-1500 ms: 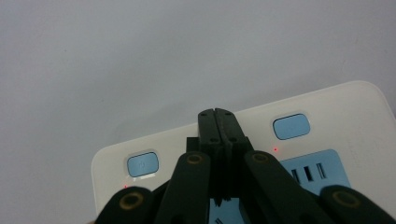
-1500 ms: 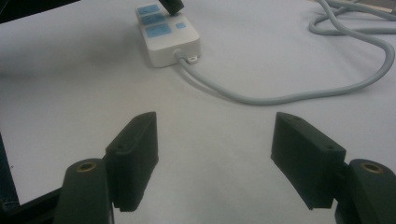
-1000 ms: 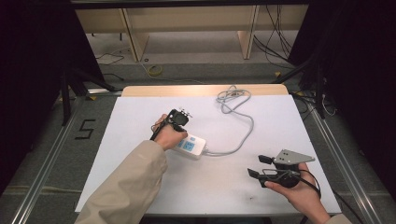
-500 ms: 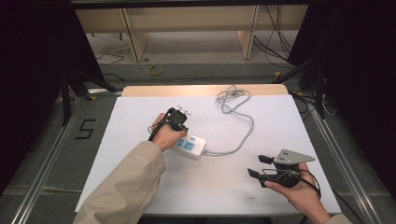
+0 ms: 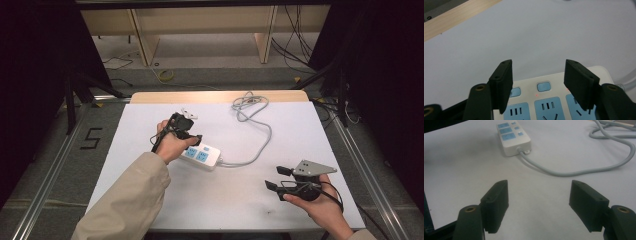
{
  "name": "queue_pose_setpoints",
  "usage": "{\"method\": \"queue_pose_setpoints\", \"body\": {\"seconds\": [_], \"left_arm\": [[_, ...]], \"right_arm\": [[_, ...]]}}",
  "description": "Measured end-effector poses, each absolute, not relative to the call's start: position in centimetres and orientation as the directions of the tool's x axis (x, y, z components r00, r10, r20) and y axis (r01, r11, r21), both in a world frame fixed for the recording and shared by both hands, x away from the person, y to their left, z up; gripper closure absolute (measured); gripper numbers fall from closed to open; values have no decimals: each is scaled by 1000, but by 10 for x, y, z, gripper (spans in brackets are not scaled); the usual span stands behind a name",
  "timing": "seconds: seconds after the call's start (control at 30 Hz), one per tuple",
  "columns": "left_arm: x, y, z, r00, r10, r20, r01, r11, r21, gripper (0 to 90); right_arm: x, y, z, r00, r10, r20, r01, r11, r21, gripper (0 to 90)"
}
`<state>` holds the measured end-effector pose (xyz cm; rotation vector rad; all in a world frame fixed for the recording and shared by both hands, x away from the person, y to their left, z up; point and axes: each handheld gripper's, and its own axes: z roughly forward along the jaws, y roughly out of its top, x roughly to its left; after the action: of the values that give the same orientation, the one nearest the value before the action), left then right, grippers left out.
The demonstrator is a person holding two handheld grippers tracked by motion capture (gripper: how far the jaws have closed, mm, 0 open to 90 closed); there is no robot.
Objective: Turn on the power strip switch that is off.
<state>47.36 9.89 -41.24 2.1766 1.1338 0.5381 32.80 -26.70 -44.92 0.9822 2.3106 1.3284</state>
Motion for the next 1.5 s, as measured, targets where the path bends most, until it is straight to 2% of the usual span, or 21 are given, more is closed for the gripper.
{"method": "queue_pose_setpoints", "body": {"seconds": [0.07, 0.4, 1.0, 1.5], "left_arm": [[471, 103, -409, 548, 835, 45, 585, -421, 693, 367], [457, 117, -404, 592, 805, 35, 540, -428, 724, 269], [420, 157, -400, 611, 791, 35, 492, -414, 766, 236], [393, 165, -411, 650, 758, 41, 442, -422, 791, 190]], "right_arm": [[328, -267, -449, -721, 689, 75, 412, 339, 846, 321], [328, -267, -449, -720, 690, 74, 412, 339, 846, 321], [328, -267, -449, -719, 691, 70, 411, 341, 846, 321], [328, -267, -449, -718, 693, 70, 411, 341, 845, 319]]}}
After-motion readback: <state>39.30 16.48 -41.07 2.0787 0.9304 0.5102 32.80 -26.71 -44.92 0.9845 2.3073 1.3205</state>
